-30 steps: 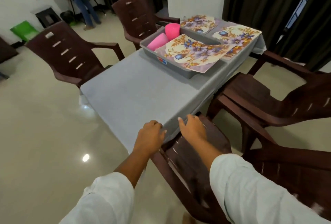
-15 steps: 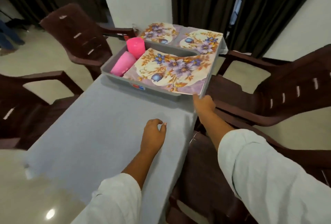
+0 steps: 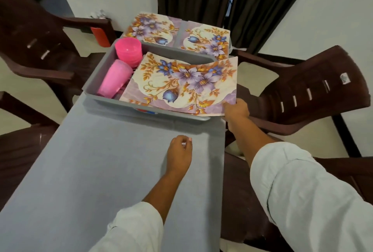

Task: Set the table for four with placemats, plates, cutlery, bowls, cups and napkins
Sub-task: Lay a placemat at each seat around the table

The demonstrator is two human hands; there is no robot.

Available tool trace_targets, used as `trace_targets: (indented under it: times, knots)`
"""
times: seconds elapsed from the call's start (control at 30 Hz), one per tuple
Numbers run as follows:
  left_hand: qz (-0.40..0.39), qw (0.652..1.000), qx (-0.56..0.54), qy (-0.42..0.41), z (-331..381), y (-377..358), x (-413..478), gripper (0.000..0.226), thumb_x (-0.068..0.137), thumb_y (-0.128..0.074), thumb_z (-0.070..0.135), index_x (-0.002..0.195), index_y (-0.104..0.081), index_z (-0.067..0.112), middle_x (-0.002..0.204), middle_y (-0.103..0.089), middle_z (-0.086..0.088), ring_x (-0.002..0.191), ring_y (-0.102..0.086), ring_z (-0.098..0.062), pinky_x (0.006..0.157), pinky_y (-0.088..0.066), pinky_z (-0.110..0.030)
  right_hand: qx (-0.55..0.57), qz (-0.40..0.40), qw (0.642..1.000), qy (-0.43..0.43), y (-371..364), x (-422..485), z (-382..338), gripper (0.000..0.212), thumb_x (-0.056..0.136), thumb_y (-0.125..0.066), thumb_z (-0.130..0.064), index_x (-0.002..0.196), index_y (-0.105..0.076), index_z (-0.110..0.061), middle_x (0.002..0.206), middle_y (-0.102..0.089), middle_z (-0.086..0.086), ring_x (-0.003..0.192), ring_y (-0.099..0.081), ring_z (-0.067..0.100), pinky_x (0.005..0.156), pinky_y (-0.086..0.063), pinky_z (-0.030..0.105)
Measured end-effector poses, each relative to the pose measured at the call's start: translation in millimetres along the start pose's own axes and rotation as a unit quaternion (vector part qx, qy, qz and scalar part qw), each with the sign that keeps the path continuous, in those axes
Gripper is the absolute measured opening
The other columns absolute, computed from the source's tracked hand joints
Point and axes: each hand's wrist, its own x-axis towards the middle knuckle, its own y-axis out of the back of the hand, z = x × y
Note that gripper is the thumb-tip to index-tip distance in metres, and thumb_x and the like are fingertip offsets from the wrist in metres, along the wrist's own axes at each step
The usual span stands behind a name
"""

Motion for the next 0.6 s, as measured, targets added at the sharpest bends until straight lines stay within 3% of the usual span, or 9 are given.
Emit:
trace_targets:
  times: [0.07, 0.17, 0.27, 0.33, 0.47, 0.6]
  knots:
    - [-0.006, 1.0, -0.014, -0.001, 7, 0, 4, 0.028, 0.105, -0.05, 0.034, 0.121, -0.061, 0.014, 0.126, -0.062, -0.005, 0.107, -0.056, -0.013, 0.087, -0.045, -0.023, 0.005, 0.016, 1.0, 0.015, 3, -8, -3, 0.035, 0.095, -0.065, -0.033, 0.124, -0.06, -0.015, 0.123, -0.066, 0.012, 0.11, -0.065, 0.036, 0.093, -0.057, 0.049]
    - [-0.018, 0.999, -0.03, -0.007, 18, -2, 6, 0.027, 0.104, -0.05, 0.035, 0.117, -0.061, 0.014, 0.121, -0.063, -0.005, 0.105, -0.056, -0.013, 0.084, -0.044, -0.024, -0.035, 0.036, 0.998, 0.044, 13, -20, -5, 0.029, 0.105, -0.052, -0.026, 0.129, -0.057, -0.011, 0.126, -0.063, 0.013, 0.113, -0.061, 0.034, 0.093, -0.051, 0.037]
    - [-0.014, 0.999, -0.036, -0.022, 31, -4, 1, 0.025, 0.105, -0.05, 0.034, 0.114, -0.062, 0.013, 0.118, -0.064, -0.005, 0.103, -0.056, -0.013, 0.082, -0.043, -0.024, -0.04, 0.07, 0.994, 0.075, 24, -27, -5, 0.025, 0.106, -0.046, -0.024, 0.12, -0.063, -0.013, 0.118, -0.067, 0.011, 0.098, -0.061, 0.026, 0.083, -0.052, 0.034]
    - [-0.012, 0.999, -0.045, -0.029, 41, -6, -6, 0.023, 0.105, -0.05, 0.033, 0.111, -0.061, 0.014, 0.114, -0.063, -0.004, 0.102, -0.057, -0.014, 0.082, -0.044, -0.025, -0.034, 0.094, 0.992, 0.081, 36, -35, -9, 0.024, 0.103, -0.049, -0.025, 0.113, -0.067, -0.013, 0.113, -0.069, 0.01, 0.098, -0.064, 0.027, 0.085, -0.058, 0.04]
    - [-0.025, 0.995, -0.093, -0.024, 60, -8, -19, 0.018, 0.104, -0.05, 0.039, 0.107, -0.057, 0.022, 0.108, -0.065, -0.002, 0.101, -0.064, -0.02, 0.09, -0.056, -0.037, 0.048, 0.105, 0.991, 0.064, 57, -50, -18, 0.014, 0.099, -0.051, -0.03, 0.097, -0.062, -0.021, 0.102, -0.069, 0.006, 0.092, -0.067, 0.028, 0.083, -0.06, 0.049]
    - [-0.072, 0.972, -0.222, 0.019, 92, -6, -30, 0.03, 0.104, -0.052, 0.041, 0.118, -0.057, 0.015, 0.109, -0.065, -0.003, 0.101, -0.068, -0.018, 0.091, -0.059, -0.036, 0.206, 0.054, 0.976, 0.05, 77, -76, -24, 0.006, 0.097, -0.057, -0.021, 0.093, -0.054, -0.025, 0.099, -0.067, 0.001, 0.091, -0.07, 0.024, 0.078, -0.063, 0.046]
